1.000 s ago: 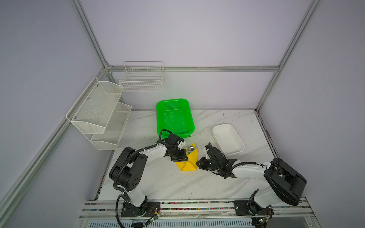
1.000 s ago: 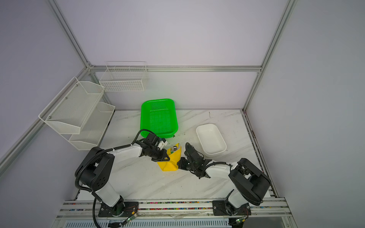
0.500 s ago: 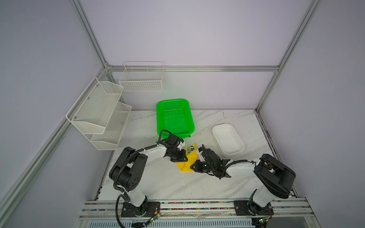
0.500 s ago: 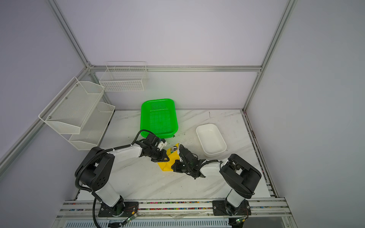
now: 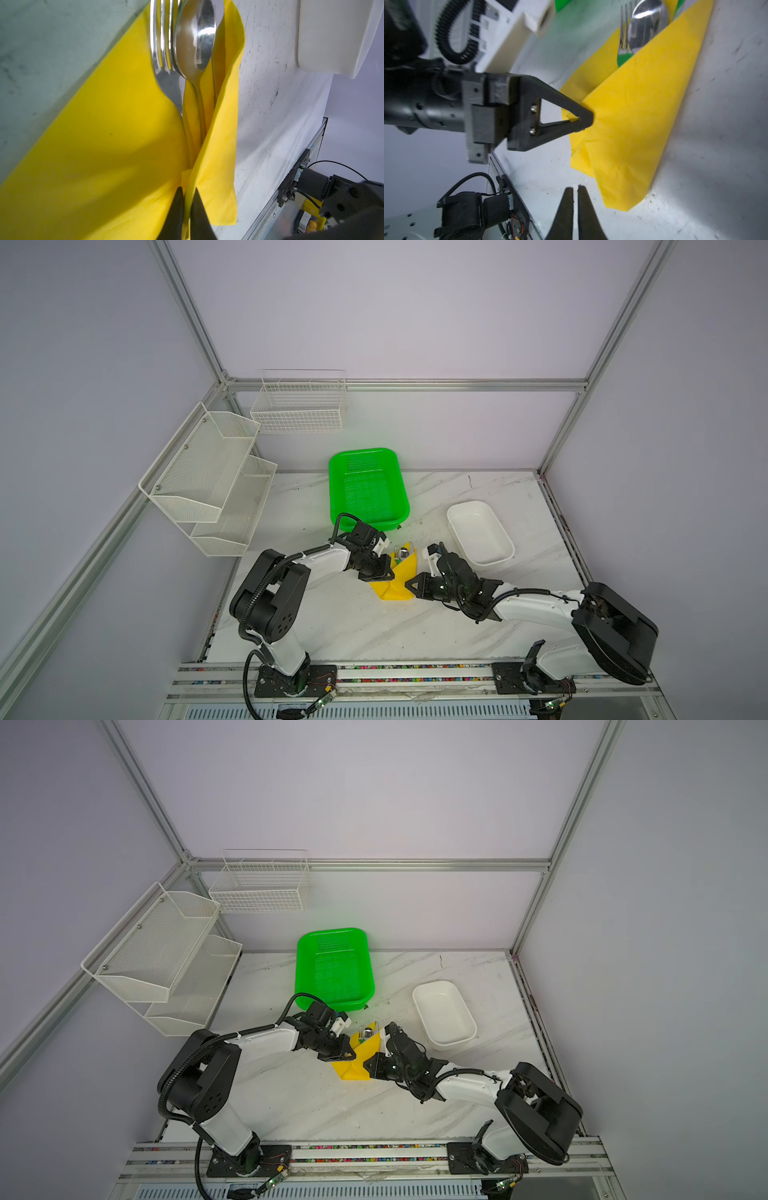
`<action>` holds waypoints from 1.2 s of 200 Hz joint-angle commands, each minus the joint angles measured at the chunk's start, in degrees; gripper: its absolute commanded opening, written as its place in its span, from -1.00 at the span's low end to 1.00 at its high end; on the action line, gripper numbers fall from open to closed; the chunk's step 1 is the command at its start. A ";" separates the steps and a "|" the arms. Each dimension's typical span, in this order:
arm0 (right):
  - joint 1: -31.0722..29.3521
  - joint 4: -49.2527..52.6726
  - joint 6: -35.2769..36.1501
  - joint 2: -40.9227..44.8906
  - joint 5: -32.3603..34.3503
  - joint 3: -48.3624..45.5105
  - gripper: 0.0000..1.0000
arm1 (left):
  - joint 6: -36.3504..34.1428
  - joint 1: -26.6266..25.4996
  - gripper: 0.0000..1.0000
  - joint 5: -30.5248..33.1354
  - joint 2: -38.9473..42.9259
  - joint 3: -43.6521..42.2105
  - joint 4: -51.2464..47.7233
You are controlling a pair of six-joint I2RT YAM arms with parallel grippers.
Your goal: Place the utensils on the paper napkin and roll it up
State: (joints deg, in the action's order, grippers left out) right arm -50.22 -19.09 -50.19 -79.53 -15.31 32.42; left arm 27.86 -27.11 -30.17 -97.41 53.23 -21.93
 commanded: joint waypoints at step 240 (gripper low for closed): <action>3.28 5.94 -7.47 3.77 8.86 -5.81 -0.80 | -6.32 0.39 -0.87 1.63 -1.62 6.45 -2.41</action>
State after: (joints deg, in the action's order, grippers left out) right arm -47.29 -16.49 -55.79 -76.69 -9.41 28.29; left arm 22.90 -27.00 -28.88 -99.42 55.05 -24.10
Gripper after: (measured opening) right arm 0.102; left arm 0.066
